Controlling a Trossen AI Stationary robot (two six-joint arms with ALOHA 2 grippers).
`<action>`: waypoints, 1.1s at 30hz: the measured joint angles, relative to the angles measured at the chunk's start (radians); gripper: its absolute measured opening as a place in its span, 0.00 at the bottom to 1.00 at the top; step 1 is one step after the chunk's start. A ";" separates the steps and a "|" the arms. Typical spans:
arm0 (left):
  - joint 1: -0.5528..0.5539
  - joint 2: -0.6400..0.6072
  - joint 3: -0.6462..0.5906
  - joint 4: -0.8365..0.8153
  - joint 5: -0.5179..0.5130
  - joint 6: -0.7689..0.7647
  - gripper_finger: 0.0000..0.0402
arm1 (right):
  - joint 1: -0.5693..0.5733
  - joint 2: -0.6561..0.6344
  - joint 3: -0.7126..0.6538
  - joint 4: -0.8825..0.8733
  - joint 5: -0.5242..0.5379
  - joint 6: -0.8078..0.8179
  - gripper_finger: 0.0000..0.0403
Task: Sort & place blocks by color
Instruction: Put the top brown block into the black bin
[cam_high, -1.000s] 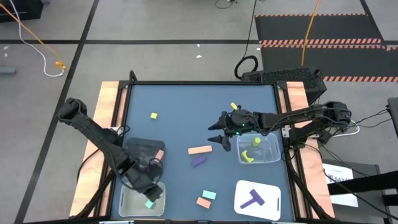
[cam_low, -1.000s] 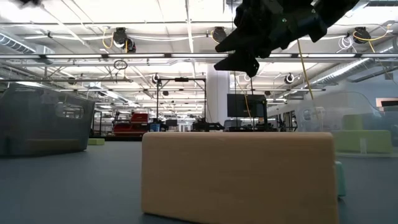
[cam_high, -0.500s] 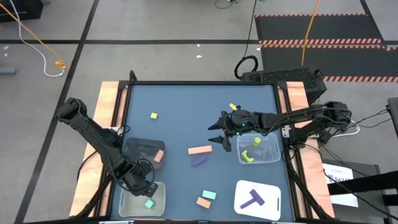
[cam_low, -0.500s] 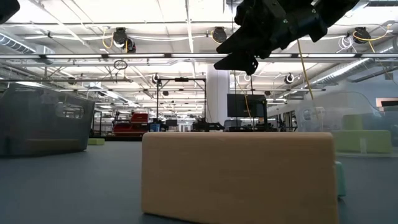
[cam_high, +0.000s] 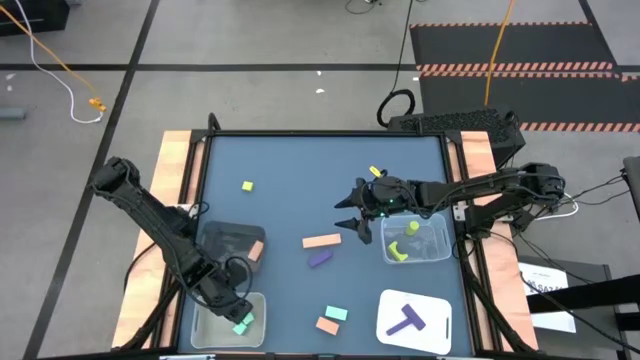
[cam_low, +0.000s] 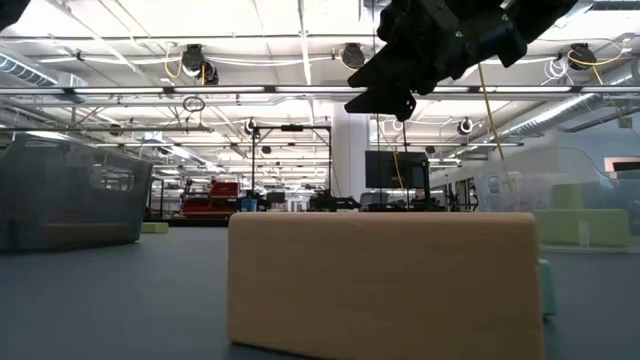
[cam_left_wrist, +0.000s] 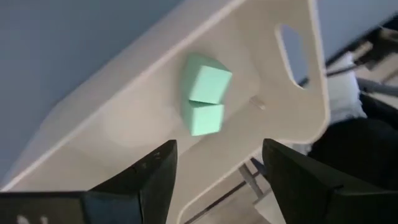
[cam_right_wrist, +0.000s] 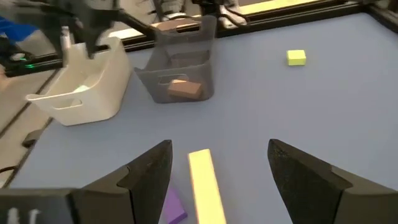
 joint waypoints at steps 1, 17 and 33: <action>0.000 -0.003 0.000 0.014 0.000 0.017 0.59 | 0.004 0.001 0.000 -0.003 0.021 -0.002 0.63; 0.171 -0.005 0.000 0.227 -0.235 0.461 0.59 | 0.057 0.264 0.002 0.060 0.125 -0.087 0.63; 0.366 -0.005 0.000 0.366 -0.272 0.806 0.59 | 0.096 0.371 0.002 0.046 0.122 -0.134 0.63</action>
